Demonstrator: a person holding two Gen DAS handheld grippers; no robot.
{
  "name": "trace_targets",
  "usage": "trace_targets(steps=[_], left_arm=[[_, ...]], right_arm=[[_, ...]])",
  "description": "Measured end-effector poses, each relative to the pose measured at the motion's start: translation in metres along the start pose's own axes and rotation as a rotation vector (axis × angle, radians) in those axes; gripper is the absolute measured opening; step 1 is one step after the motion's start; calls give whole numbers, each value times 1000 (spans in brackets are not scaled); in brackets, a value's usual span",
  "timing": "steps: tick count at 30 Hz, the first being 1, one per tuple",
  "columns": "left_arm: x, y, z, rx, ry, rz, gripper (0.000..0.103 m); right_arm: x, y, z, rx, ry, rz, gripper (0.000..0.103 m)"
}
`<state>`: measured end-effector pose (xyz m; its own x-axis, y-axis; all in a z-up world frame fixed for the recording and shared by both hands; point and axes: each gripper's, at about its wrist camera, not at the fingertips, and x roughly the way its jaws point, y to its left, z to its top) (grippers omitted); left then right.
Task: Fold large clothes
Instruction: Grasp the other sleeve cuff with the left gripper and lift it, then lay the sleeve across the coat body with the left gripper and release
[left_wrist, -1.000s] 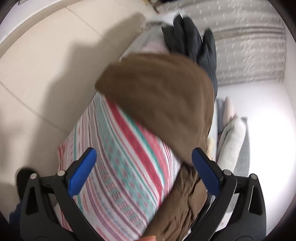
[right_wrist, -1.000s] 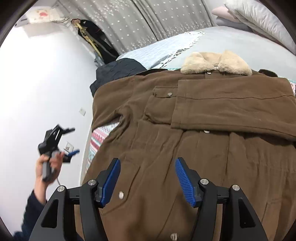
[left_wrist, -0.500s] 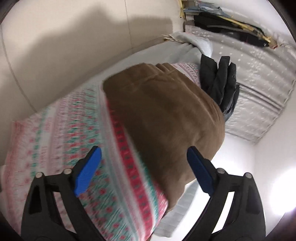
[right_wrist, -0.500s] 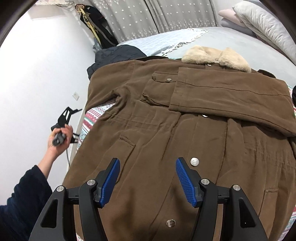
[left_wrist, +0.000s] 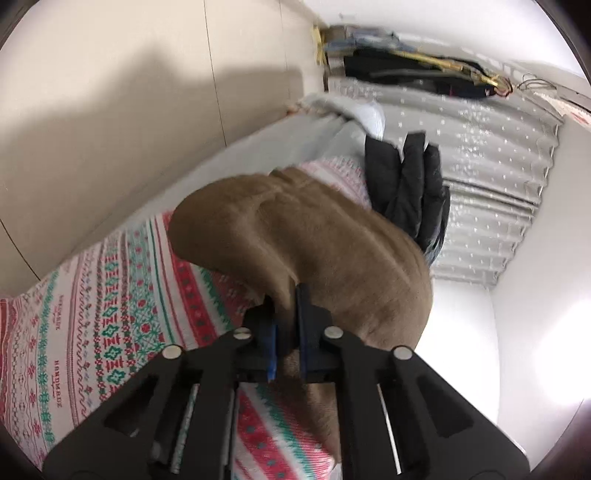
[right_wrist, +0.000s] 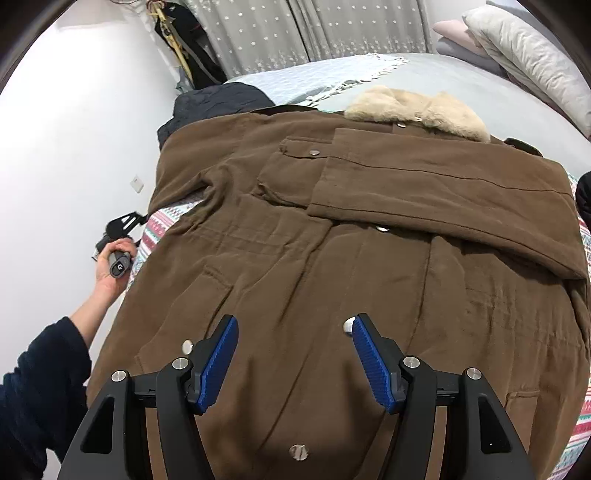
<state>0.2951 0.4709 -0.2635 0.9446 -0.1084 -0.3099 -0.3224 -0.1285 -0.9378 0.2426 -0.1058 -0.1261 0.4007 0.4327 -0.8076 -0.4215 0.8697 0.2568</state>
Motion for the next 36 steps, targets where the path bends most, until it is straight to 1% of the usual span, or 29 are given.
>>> trace_targets(steps=[3,5,8,10,11,13,16,18,21,23,24,26,29,32,35,36], left_arm=[[-16,-22,5,19,-80,-30,7],[-27,-34,5,31,-110,-56,7],[-43,-71,1,99,-154,-103,7],[-56,-105,-8,187,-169,-137,6],[-63,-128,-15,251,-172,-150,6],[-74,-157,-27,343,-178,-162,6],[-85,-195,-52,488,-203,-137,6],[-89,-203,-63,536,-212,-117,6],[-95,-196,-60,521,-215,-100,6],[-99,-191,-61,524,-239,-65,6],[-102,-193,-62,541,-256,-42,6],[-101,-201,-73,592,-276,-25,6],[-105,-224,-104,695,-283,-54,6],[-108,-251,-147,819,-270,-89,6],[-99,-276,-205,956,-196,-109,6],[-90,-284,-237,1031,-160,-102,7]], right_arm=[[-3,-6,3,13,-20,-4,65],[-5,-14,5,29,-28,-16,65],[-4,-32,5,73,-19,-38,65],[-4,-42,6,107,-17,-46,65],[-5,-49,6,130,-19,-47,65],[-9,-60,6,166,-28,-44,65],[-16,-70,8,198,-48,-51,65],[-20,-76,9,210,-54,-57,65],[-24,-84,10,235,-60,-60,65],[-29,-89,10,255,-69,-60,65],[-31,-92,10,262,-71,-61,65],[-34,-97,10,277,-75,-61,65],[-40,-105,11,318,-83,-42,65],[-47,-116,10,372,-97,0,65],[-56,-129,8,417,-113,22,65],[-59,-133,7,431,-119,22,65]])
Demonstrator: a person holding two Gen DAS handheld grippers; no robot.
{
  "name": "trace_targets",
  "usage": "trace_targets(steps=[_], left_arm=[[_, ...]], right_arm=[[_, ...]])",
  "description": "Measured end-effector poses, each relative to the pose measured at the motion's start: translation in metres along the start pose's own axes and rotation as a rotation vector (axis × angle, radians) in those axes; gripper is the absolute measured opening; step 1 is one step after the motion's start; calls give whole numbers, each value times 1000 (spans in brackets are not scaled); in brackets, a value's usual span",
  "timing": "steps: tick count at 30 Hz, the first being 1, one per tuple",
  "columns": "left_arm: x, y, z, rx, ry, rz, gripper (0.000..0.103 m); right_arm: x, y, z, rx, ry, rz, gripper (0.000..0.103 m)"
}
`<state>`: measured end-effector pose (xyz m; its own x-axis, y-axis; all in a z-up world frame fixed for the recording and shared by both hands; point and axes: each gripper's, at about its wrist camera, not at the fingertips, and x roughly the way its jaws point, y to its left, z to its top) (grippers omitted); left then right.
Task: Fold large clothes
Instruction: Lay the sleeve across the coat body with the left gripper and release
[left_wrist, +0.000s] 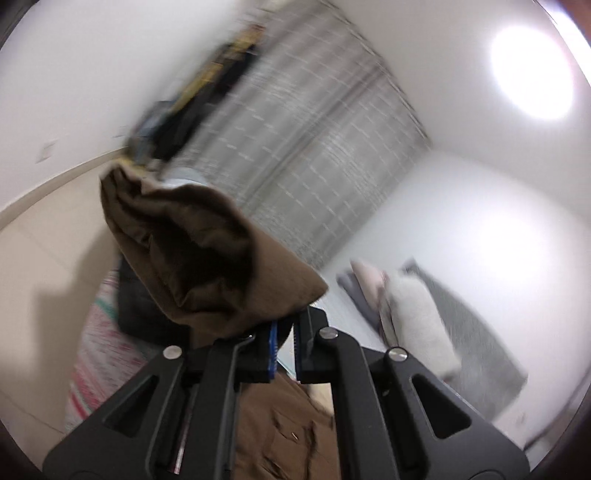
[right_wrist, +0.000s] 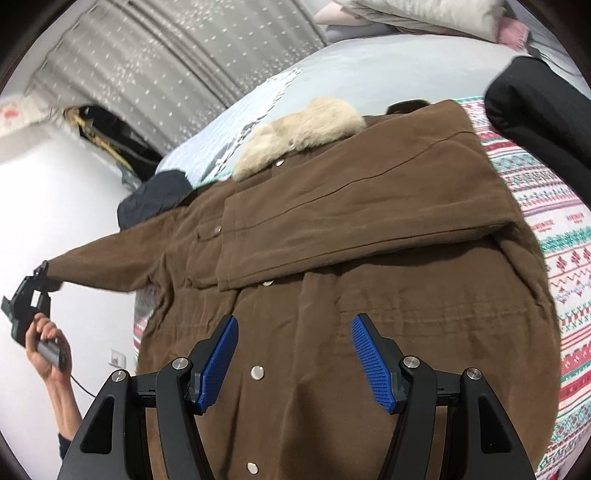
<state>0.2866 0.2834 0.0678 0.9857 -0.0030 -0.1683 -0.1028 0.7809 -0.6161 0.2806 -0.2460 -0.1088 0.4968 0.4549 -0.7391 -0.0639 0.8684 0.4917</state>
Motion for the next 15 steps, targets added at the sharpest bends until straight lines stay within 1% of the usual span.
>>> trace_targets(steps=[2,3,5,6,7,8,9,10,11,12,14,15], left_arm=[[10,-43,-19,116,46,-25,7],[19,-73,-41,192,87,-59,9],[31,-111,-74,269,156,-107,10],[41,-129,-97,299,215,-132,11],[52,-143,-122,300,281,-153,12],[59,-149,-138,287,328,-168,14],[69,-157,-165,269,410,-198,23],[81,-164,-191,258,506,-232,41],[88,-170,-210,255,581,-258,49],[96,-176,-233,259,672,-290,54],[104,-186,-263,295,784,-322,54],[104,-192,-274,334,820,-334,54]], right_arm=[[-9,-10,3,34,-14,8,65],[-13,-15,4,48,-21,13,65],[-23,-27,7,81,-42,20,65],[-25,-32,9,90,-48,17,65],[-29,-38,10,100,-56,10,65],[-33,-44,12,112,-62,3,65],[-35,-49,13,122,-64,-1,65],[-37,-55,14,138,-64,-3,65],[-40,-62,15,153,-64,0,65],[-42,-67,16,165,-62,2,65],[-45,-77,18,188,-56,-3,65],[-47,-82,18,202,-54,-9,65]])
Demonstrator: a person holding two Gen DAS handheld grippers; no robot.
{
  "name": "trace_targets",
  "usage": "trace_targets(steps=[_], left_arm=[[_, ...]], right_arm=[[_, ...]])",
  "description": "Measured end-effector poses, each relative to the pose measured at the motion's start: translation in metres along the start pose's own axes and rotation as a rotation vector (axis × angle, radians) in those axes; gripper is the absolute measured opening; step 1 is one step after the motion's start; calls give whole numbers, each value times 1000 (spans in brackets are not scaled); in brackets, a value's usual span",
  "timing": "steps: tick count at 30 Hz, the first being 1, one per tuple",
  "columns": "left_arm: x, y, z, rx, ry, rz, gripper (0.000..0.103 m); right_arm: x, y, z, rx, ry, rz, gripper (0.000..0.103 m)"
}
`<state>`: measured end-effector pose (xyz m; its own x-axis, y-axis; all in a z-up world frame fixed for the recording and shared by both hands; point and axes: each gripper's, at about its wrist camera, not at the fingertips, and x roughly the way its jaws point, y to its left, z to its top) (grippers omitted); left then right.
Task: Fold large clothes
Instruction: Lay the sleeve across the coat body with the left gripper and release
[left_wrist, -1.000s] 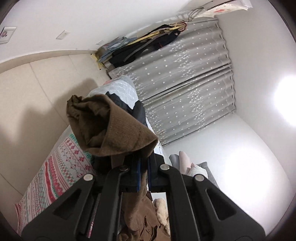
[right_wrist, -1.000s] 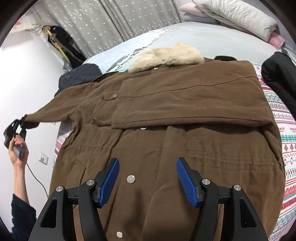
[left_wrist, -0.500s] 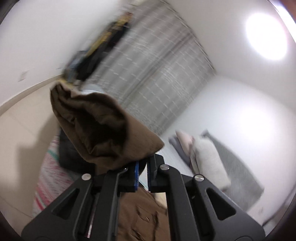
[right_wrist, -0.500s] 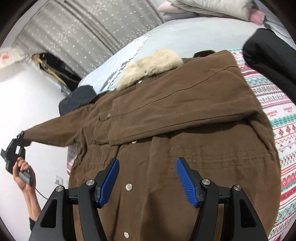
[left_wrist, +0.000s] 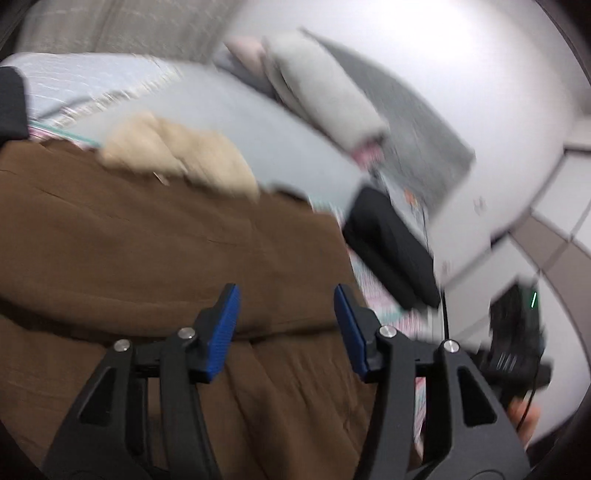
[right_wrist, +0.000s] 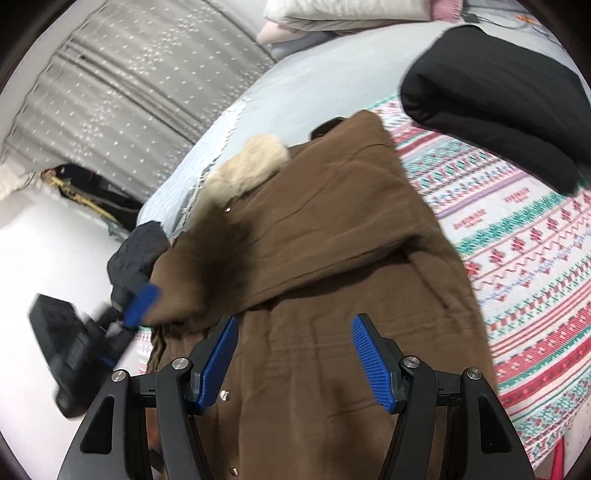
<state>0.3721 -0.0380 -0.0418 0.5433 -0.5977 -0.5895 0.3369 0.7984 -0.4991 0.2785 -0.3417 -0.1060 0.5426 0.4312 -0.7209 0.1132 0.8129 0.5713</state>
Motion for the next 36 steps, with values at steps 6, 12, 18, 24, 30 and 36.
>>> trace_targets(steps=[6,12,18,24,30,36], left_arm=[[-6,-14,2,112,-42,146,76],[47,-45,-21,268,64,301,76],[99,-49,-23,248,134,439,48],[94,-20,-16,137,111,377,3],[85,-52,-18,192,46,224,1],[110,-62,-22,176,117,312,3]], right_arm=[[-5,-17,8,68,11,15,65],[3,-15,12,77,25,31,65],[7,-21,13,105,26,37,65],[-8,-31,15,93,-1,21,65],[-11,-37,20,130,-18,32,65],[-4,-30,18,110,4,45,65]])
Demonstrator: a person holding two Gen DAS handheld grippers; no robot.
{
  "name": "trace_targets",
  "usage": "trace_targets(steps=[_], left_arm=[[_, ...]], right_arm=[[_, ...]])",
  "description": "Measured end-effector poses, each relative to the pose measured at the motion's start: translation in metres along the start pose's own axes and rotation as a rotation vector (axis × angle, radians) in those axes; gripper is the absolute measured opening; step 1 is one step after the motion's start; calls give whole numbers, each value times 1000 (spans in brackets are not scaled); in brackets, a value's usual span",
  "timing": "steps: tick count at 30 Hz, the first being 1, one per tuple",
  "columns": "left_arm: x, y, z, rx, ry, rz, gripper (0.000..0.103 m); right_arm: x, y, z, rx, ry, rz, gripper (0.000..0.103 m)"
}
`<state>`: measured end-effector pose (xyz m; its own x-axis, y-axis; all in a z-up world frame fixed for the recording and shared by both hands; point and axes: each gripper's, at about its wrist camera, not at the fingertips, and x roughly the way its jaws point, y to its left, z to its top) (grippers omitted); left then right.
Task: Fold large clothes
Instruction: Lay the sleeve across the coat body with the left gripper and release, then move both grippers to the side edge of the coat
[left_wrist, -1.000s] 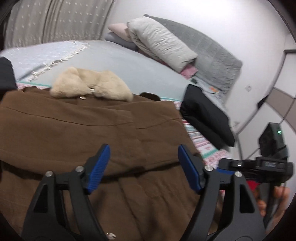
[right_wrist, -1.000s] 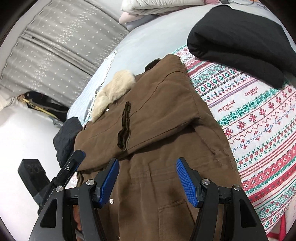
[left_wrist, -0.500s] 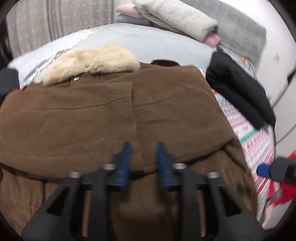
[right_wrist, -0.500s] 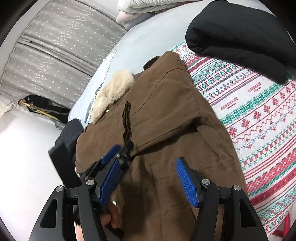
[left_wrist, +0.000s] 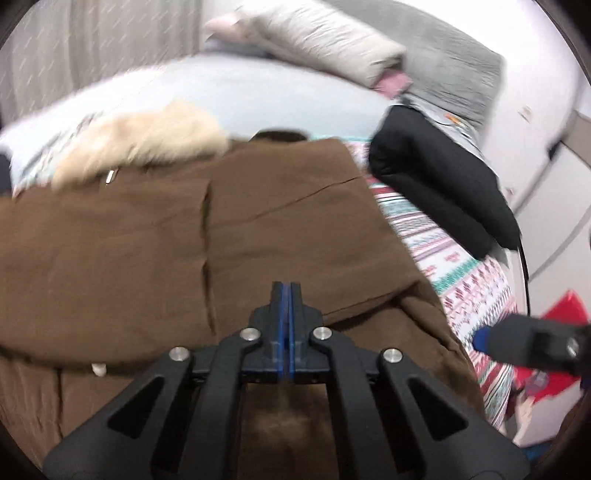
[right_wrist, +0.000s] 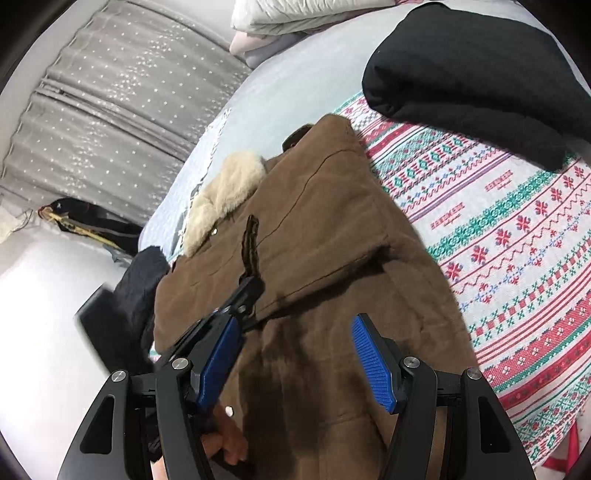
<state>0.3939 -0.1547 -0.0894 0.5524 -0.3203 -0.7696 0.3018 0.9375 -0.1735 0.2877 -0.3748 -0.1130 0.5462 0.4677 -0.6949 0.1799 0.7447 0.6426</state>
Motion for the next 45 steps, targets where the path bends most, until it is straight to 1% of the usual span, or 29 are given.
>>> trace_targets(steps=[2,3,4,5,9,11,12,13,15,16,17,18,19,21,22,23,24,25,26,27,28,30,32,33,35,36,37,40,45], left_arm=[[0,9,-2,-3,-6,75,26],[-1,11,-4,31,-23,120,43],[-1,11,-7,53,-33,127,50],[1,10,-9,83,-32,132,51],[13,1,-12,110,-2,147,51],[14,1,-11,96,-11,144,47],[12,4,-10,75,-13,144,25],[9,8,-10,46,-15,131,9],[-5,18,-10,-13,-44,57,10],[-9,20,-10,-22,-69,55,19],[-12,23,-10,-16,-89,83,30],[-8,24,-11,5,-94,131,57],[-3,23,-12,23,-86,158,71],[9,13,-14,107,-59,221,71],[11,8,-14,139,-64,222,71],[13,5,-13,157,-64,218,70],[14,4,-11,153,-65,222,58],[14,8,-9,120,-64,208,18],[15,13,-7,86,-48,172,2],[18,20,-6,32,-20,106,0],[18,25,-5,2,-15,58,0],[5,27,-6,-3,-53,-14,0],[-11,29,-8,-25,-69,-30,0],[-22,33,-10,-50,-71,-45,3],[-42,42,-14,-84,-66,-37,27],[-55,49,-18,-91,-68,-24,56],[-69,56,-22,-85,-88,-2,72],[-102,84,-33,-51,-125,106,73],[-135,157,-63,-140,-54,235,73]], right_arm=[[-1,-1,-1,-8,7,-5,65],[-3,-2,-1,-13,7,-12,65],[-4,-3,-1,-17,3,-16,65],[-6,-4,0,-19,-1,-20,65],[-8,-12,4,11,-17,-22,66],[-3,-11,2,14,-2,-20,66],[-2,-9,1,8,5,-20,66],[-1,-7,0,-2,10,-20,66],[-3,-3,-2,-23,7,-20,66],[-4,-3,-2,-29,2,-21,66],[-5,-3,-1,-30,-3,-21,67],[-6,-4,0,-27,-8,-22,67],[-6,-6,1,-17,-12,-24,67],[-4,-9,3,0,-11,-23,67],[-2,-10,3,7,-6,-23,67],[1,-10,3,7,3,-26,67],[2,-8,2,0,8,-28,67],[3,-7,1,-9,10,-29,67],[2,-4,0,-20,9,-33,67],[1,-4,-1,-26,6,-36,67],[1,-4,-2,-28,1,-39,67],[0,-8,-3,-20,2,-47,67],[0,-13,-4,-12,4,-61,67],[-1,-15,-4,-11,3,-70,67],[-3,-19,-6,-21,2,-99,67],[-3,-20,-8,-27,6,-109,67],[-4,-21,-9,-34,9,-118,67],[-4,-23,-16,-64,17,-148,67],[-2,-26,-28,-128,36,-199,67]])
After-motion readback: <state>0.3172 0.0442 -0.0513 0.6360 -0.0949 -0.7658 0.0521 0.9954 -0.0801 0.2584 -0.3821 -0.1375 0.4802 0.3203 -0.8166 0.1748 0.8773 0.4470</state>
